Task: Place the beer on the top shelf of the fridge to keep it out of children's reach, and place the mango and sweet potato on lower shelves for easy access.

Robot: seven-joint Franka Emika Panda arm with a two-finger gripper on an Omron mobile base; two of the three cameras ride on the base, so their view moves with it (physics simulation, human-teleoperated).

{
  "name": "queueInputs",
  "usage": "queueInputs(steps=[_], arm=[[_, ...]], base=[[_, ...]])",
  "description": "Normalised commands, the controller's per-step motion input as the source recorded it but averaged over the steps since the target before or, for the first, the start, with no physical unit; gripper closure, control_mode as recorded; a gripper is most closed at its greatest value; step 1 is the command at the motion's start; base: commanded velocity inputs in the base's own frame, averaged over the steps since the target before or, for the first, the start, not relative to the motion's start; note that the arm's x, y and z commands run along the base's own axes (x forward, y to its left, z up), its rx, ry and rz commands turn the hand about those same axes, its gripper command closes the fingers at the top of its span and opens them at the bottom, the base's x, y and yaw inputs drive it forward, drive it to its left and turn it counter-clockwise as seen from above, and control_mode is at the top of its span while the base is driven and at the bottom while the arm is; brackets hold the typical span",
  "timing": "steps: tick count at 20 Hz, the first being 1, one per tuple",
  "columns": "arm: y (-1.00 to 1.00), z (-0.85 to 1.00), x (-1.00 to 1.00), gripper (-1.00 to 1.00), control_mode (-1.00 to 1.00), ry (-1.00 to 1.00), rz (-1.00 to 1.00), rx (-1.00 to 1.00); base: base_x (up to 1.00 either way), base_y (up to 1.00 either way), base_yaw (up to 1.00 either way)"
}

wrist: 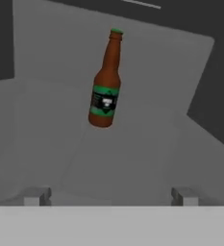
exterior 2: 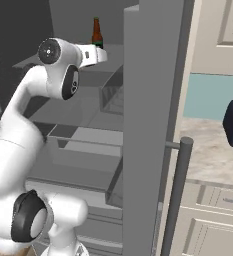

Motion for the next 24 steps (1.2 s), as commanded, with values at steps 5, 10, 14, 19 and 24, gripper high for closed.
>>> queueInputs(steps=[5,10,14,19,24], arm=[[0.0,-0.3,-0.86,-1.0,-1.0,0.22,-0.01,-0.06],[0.0,-0.35,-0.65,-1.0,-1.0,0.14,0.0,-0.02],[0.0,-0.3,-0.54,-1.0,-1.0,0.06,0.0,0.0],[0.0,-0.33,-0.64,-1.0,-1.0,0.04,0.0,0.0],[0.0,0.0,0.0,-1.0,1.0,0.0,0.0,0.0]], base=[[0.0,0.0,0.0],[0.0,0.0,0.0],[0.0,0.0,0.0],[0.0,0.0,0.0],[-0.97,-0.01,0.06]])
